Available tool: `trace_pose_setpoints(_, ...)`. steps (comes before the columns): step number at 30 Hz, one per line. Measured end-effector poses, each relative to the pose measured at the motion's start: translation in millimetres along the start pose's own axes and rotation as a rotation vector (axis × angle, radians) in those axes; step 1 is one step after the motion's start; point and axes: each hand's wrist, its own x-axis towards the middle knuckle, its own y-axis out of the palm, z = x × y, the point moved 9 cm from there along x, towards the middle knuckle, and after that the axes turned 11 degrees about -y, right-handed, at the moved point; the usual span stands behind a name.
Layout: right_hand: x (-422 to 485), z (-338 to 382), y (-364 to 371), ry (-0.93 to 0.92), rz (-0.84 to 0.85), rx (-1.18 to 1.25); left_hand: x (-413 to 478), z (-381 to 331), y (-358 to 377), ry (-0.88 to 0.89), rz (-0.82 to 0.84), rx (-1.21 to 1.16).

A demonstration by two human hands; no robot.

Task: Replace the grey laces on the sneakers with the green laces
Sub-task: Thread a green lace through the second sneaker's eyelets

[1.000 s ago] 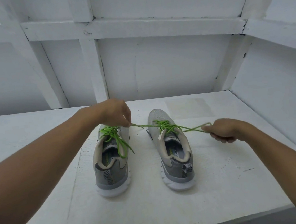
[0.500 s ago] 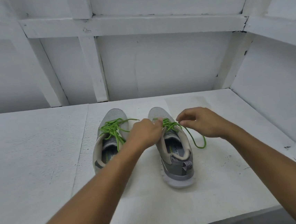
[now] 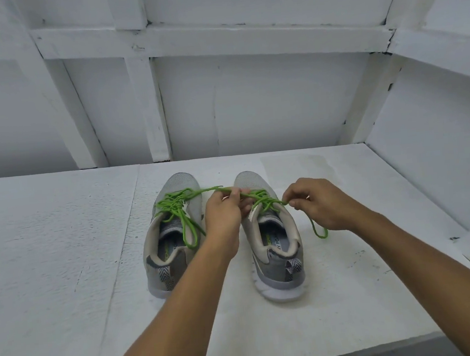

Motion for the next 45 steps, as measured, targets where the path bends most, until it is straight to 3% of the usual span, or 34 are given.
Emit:
trace_pose_setpoints(8, -8, -20, 10, 0.059, 0.122, 0.058, -2, 10, -6, 0.018, -0.045, -0.107)
trace_pose_setpoints(11, -13, -20, 17, 0.123, 0.238, 0.410, -2, 10, -5, 0.018, -0.041, -0.110)
trace_pose_setpoints(14, -11, -16, 9, 0.127, 0.106, 0.914, -2, 10, -5, 0.007, -0.036, -0.119)
trace_pose_setpoints(17, -1, -13, 7, 0.079, -0.047, 1.267, -1, 12, -5, -0.007, -0.043, -0.130)
trace_pose_setpoints(24, 19, 8, 26, 0.023, -0.132, 1.498, 1, 8, -5, -0.074, 0.017, -0.257)
trace_pose_setpoints(30, 26, 0, 29, 0.097, -0.296, 1.429, 2, 5, 4, -0.119, 0.123, -0.424)
trace_pose_setpoints(36, 26, -1, 32, 0.194, -0.204, 1.288, 7, -3, 3, -0.078, 0.113, -0.306)
trace_pose_setpoints(38, 28, 2, 29, 0.208, -0.155, 1.041, 6, -19, 10, -0.018, 0.143, -0.172)
trace_pose_setpoints(41, 33, 22, 20, 0.091, -0.045, 0.457, 6, -52, 28, 0.146, 0.188, 0.236)
trace_pose_setpoints(43, 36, 30, 19, 0.049, -0.017, 0.331, 5, -68, 42, 0.229, 0.203, 0.514)
trace_pose_setpoints(45, 37, 29, 20, 0.064, -0.031, 0.352, 5, -77, 52, 0.270, 0.239, 0.718)
